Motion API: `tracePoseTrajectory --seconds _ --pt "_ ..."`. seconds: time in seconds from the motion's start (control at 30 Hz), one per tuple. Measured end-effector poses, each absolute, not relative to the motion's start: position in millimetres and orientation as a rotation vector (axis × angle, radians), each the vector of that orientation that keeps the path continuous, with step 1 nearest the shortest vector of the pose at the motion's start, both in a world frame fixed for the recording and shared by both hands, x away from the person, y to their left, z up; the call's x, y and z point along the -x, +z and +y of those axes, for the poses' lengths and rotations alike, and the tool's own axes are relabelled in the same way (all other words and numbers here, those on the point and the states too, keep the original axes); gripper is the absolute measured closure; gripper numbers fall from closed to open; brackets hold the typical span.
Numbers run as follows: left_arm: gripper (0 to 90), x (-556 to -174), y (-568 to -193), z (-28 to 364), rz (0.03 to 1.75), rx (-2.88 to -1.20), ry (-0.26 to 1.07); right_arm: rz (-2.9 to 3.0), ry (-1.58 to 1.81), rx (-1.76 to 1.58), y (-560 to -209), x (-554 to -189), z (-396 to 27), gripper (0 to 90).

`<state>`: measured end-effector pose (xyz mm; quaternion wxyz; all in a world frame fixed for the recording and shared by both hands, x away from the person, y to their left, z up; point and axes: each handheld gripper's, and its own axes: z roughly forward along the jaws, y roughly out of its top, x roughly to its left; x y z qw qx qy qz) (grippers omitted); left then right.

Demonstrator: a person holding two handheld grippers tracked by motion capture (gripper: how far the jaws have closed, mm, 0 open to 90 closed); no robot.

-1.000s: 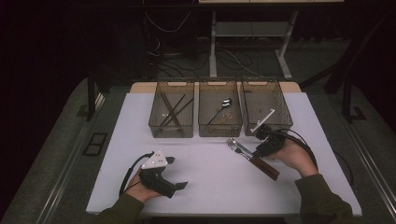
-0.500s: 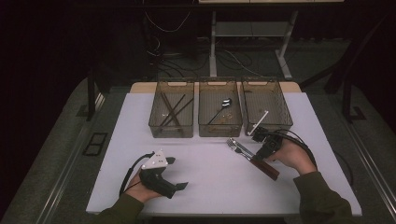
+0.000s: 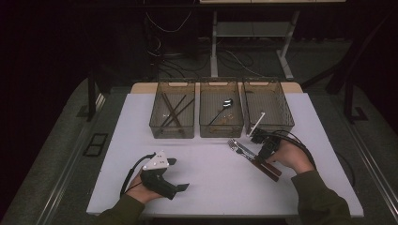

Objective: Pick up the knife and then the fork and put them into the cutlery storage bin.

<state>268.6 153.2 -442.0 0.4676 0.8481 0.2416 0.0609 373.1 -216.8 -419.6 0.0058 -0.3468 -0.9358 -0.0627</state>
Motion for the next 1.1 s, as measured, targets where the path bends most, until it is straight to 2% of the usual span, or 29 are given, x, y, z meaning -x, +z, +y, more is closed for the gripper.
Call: tracePoseTrajectory --seconds 0.13,0.23,0.63,1.1 --pt "0.0 -268.6 -442.0 153.4 0.591 -2.081 0.15 -2.948 -0.16 1.088 -419.9 -373.0 -213.5 72.8" --pt "0.0 -268.5 -442.1 153.3 0.591 -2.08 0.149 -2.949 -0.148 1.104 -419.4 -373.1 -212.8 77.1" --pt "0.0 -268.5 -441.8 153.7 0.589 -2.077 0.15 -2.95 -0.2 1.112 -418.6 -369.3 -216.7 77.8" --pt "0.0 -268.9 -441.9 153.8 0.587 -2.079 0.149 -2.967 -0.399 1.129 -406.0 -354.3 -244.8 77.8"
